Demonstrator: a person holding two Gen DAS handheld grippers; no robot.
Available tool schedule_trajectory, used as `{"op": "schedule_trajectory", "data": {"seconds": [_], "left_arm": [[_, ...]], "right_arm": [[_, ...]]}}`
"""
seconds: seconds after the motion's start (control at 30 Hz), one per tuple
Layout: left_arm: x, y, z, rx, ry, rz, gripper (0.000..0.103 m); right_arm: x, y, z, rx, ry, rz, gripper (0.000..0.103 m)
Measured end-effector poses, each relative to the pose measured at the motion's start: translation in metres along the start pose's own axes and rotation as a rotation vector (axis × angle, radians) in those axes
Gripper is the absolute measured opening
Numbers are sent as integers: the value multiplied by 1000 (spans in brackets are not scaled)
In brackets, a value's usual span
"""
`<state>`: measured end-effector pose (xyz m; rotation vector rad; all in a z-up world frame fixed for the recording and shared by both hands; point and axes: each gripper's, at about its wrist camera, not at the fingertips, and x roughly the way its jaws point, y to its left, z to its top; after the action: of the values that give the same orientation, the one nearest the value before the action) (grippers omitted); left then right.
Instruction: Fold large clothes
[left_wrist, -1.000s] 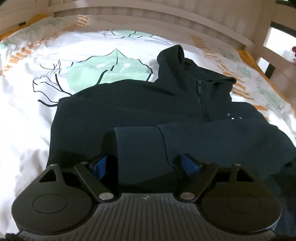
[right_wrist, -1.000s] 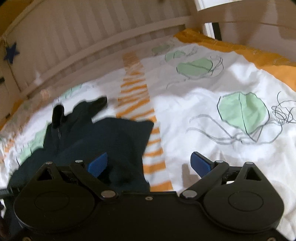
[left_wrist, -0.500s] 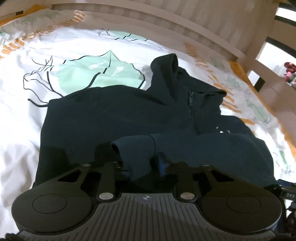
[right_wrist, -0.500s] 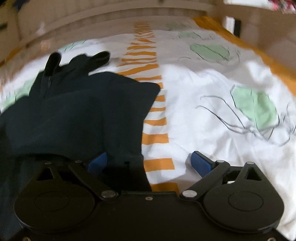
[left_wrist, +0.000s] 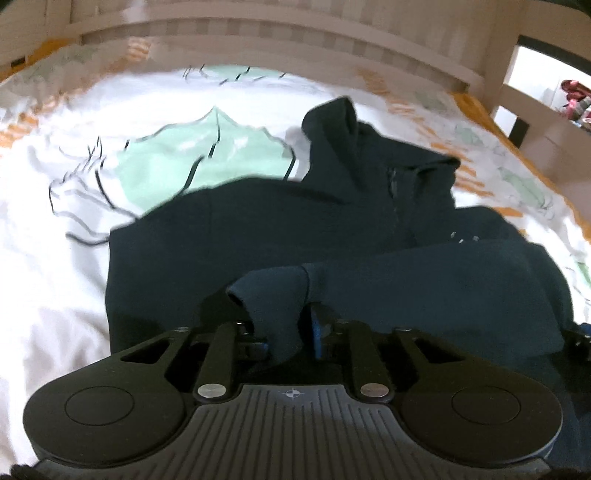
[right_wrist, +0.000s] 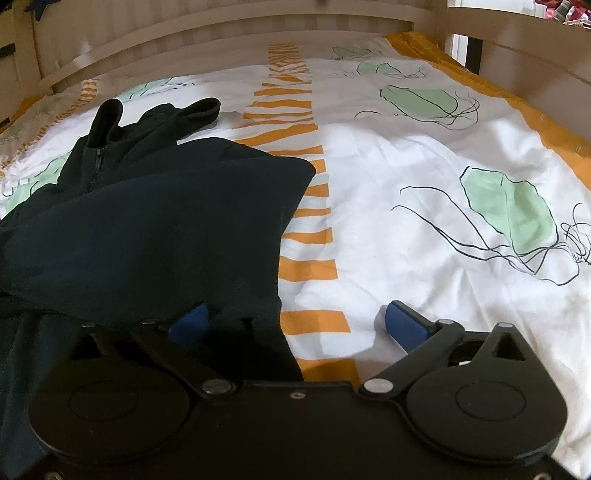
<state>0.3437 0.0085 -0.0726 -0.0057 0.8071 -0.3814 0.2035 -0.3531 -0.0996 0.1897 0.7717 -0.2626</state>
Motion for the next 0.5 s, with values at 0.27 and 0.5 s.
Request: {"op": "schedule_trajectory", "data": {"seconds": [0.27, 0.5], "left_arm": [[-8, 15, -2, -12, -15, 12, 57], [-20, 11, -13, 48, -7, 59, 66]], "right_arm": [[-1, -1, -11, 4, -60, 7, 102], [-1, -5, -14, 24, -76, 24, 103]]}}
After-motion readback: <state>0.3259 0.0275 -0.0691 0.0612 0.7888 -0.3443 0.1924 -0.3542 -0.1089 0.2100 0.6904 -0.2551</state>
